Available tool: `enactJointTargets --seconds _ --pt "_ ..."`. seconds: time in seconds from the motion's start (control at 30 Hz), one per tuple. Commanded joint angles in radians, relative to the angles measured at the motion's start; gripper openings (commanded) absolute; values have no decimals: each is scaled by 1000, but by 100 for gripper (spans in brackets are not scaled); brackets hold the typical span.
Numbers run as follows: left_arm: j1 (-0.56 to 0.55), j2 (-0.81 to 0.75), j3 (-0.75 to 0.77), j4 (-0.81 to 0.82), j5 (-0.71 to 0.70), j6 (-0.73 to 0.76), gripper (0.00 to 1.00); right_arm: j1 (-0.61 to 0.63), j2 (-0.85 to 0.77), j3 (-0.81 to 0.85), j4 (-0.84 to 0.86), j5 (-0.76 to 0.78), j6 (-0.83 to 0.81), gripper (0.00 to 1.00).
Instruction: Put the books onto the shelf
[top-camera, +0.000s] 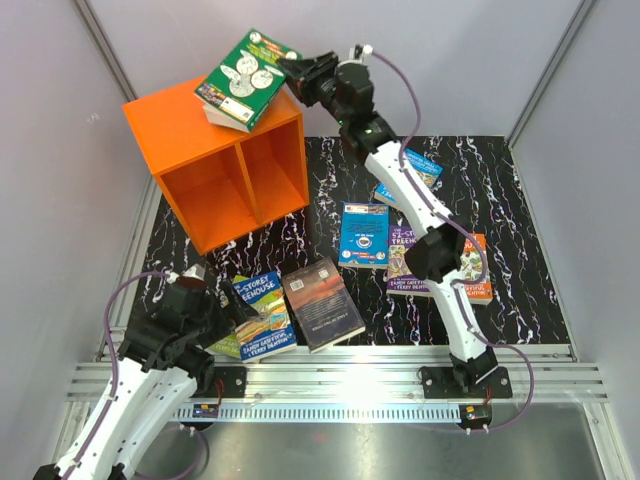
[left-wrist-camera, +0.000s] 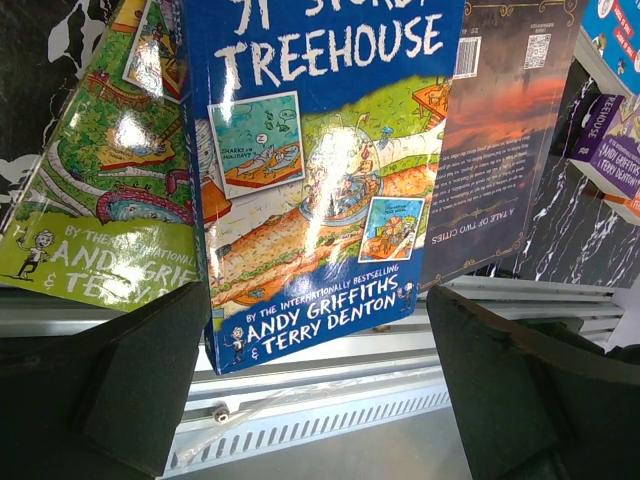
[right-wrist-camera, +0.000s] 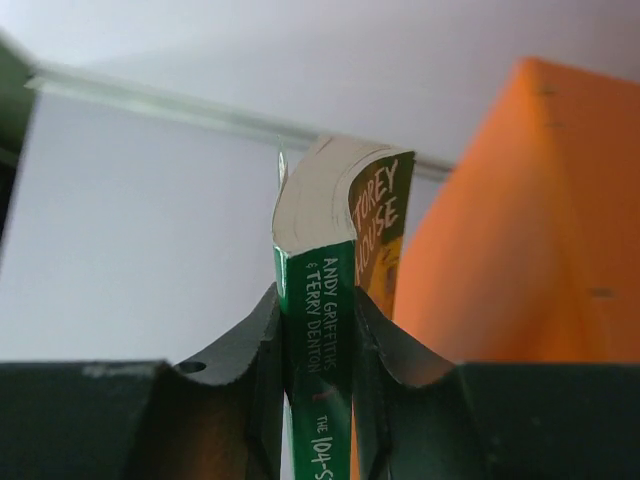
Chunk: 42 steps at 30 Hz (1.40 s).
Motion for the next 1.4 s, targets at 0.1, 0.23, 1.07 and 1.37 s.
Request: enactJointTargets --seconds 0.1,0.23,1.07,1.37 --pt "-5 -1 90 -23 -29 -27 99 75 -69 -18 -27 417 69 0" --pt "-5 -10 121 -60 -55 -23 99 121 -94 7 -203 520 32 0" --pt "-5 -21 103 -16 -49 -55 99 89 -244 -200 -487 286 -71 100" --pt "-4 -13 78 4 -35 -55 99 63 -261 -264 -547 74 -94 100"
